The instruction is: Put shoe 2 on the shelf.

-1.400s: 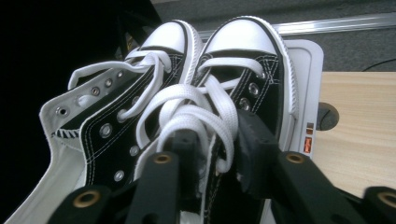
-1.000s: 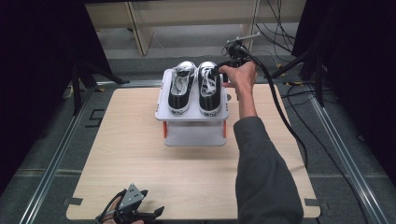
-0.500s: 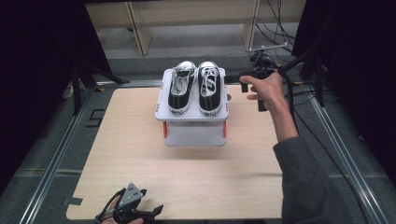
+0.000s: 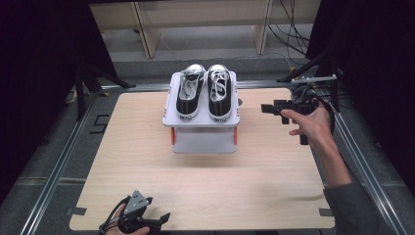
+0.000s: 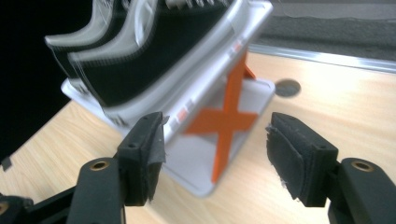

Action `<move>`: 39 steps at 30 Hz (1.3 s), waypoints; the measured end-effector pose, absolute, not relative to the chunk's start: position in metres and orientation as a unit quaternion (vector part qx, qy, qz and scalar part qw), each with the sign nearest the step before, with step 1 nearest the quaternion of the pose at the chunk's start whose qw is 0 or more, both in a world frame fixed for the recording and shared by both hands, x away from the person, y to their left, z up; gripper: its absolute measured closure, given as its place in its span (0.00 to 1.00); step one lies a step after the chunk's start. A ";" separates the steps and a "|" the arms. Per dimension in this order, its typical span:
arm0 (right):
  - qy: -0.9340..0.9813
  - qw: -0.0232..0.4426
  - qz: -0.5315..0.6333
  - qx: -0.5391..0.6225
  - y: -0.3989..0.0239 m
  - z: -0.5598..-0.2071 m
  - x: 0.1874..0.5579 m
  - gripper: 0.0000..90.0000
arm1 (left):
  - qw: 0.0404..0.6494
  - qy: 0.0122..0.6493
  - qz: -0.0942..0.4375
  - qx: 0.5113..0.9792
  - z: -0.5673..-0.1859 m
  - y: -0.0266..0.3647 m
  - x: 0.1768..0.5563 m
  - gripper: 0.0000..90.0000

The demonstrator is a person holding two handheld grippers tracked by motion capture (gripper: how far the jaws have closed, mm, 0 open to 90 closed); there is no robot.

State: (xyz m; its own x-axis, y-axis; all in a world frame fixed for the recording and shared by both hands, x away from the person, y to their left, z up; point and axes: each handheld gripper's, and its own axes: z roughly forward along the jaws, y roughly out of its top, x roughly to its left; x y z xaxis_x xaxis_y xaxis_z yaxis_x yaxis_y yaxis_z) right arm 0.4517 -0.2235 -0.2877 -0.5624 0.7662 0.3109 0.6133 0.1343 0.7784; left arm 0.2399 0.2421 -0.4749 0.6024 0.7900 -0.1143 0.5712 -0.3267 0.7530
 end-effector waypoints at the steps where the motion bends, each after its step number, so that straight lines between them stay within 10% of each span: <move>1: 0.745 0.077 0.471 0.466 -0.227 -0.292 0.447 0.41 | 0.389 0.414 0.144 0.810 -0.475 0.244 0.242 0.18; 39: 0.799 0.134 0.399 0.429 -0.243 -0.417 0.330 0.36 | 0.377 0.423 0.150 0.810 -0.479 0.250 0.245 0.18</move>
State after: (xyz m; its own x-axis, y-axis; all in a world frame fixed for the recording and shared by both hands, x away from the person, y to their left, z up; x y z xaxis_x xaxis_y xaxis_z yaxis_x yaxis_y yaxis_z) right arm 0.3304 -0.2431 -0.4174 -0.5957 0.7931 0.1269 0.5787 0.3142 0.7526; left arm 0.2446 0.2498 -0.4790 0.5971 0.7986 -0.0750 0.5723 -0.3586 0.7375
